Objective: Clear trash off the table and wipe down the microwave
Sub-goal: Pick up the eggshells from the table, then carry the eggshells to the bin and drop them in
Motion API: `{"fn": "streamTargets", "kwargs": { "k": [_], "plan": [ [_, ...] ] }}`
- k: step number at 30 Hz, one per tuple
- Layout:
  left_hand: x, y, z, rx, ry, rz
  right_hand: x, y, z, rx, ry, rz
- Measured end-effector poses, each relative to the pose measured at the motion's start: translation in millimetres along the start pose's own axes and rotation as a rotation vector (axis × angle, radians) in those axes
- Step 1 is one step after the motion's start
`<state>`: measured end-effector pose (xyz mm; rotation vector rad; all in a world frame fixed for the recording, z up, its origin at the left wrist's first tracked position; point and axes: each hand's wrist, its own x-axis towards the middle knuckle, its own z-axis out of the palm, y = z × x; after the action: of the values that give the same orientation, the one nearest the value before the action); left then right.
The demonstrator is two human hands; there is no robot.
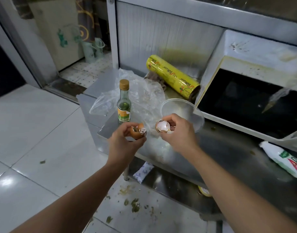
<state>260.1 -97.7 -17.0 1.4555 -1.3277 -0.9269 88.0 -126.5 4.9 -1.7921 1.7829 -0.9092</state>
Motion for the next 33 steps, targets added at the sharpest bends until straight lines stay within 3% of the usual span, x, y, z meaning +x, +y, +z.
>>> {"fn": "streamTargets", "kwargs": {
  "k": [11, 23, 33],
  "plan": [
    [-27.5, 57.4, -9.1, -0.161, -0.290, 0.062, -78.9, -42.2, -59.2, -0.050, 0.162, 0.183],
    [-130.4, 91.7, -50.0, -0.167, -0.800, 0.211, -276.0, -113.4, -86.1, -0.096, 0.539, 0.529],
    [-255.2, 133.0, -62.3, -0.182, -1.109, 0.332, -444.9, -174.6, -110.7, -0.118, 0.793, 0.695]
  ]
}}
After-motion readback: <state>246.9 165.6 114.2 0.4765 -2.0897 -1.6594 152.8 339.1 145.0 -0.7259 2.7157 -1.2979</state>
